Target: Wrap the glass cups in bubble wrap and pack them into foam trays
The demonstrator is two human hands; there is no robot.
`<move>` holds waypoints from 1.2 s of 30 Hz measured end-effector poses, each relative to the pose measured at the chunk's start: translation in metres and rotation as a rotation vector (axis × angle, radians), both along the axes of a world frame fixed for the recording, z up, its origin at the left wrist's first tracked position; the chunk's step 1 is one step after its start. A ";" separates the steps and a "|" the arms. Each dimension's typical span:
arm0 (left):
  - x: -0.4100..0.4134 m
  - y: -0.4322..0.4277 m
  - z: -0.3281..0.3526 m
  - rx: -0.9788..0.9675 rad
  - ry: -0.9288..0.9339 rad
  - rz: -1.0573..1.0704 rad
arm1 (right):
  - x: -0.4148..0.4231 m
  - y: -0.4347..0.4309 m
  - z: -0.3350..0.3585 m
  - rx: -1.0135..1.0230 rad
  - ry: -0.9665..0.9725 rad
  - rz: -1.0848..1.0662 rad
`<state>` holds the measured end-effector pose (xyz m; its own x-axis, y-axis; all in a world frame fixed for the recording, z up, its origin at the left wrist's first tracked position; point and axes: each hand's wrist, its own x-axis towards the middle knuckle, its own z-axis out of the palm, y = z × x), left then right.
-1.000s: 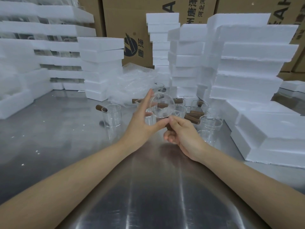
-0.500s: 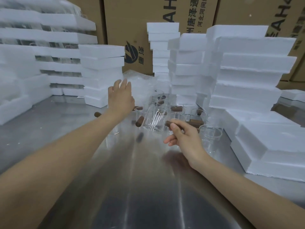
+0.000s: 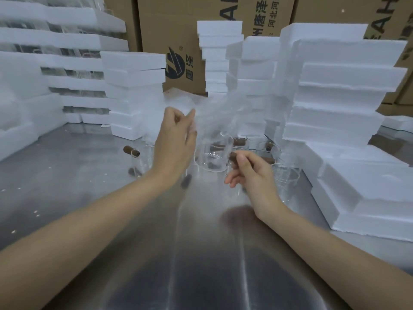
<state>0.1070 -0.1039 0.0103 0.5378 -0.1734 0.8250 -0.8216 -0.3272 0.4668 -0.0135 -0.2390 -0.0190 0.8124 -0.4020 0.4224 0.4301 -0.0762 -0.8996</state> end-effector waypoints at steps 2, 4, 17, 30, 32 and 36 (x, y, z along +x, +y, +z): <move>-0.014 0.011 -0.013 -0.003 0.015 -0.057 | -0.005 0.002 0.003 -0.065 -0.109 -0.032; -0.025 0.018 -0.017 -0.034 0.029 -0.060 | -0.009 0.006 0.004 -0.120 -0.164 -0.114; -0.051 0.027 0.000 -0.139 0.239 -0.118 | -0.021 0.016 0.015 -0.013 -0.266 -0.169; -0.051 0.032 0.007 -0.345 0.410 -0.191 | -0.018 0.015 0.009 -0.116 -0.103 -0.226; -0.056 0.029 0.006 -0.288 0.351 -0.221 | -0.018 0.018 0.009 -0.030 -0.033 -0.194; -0.071 0.025 0.002 -0.103 0.069 -0.259 | -0.016 0.030 0.010 0.489 0.118 0.168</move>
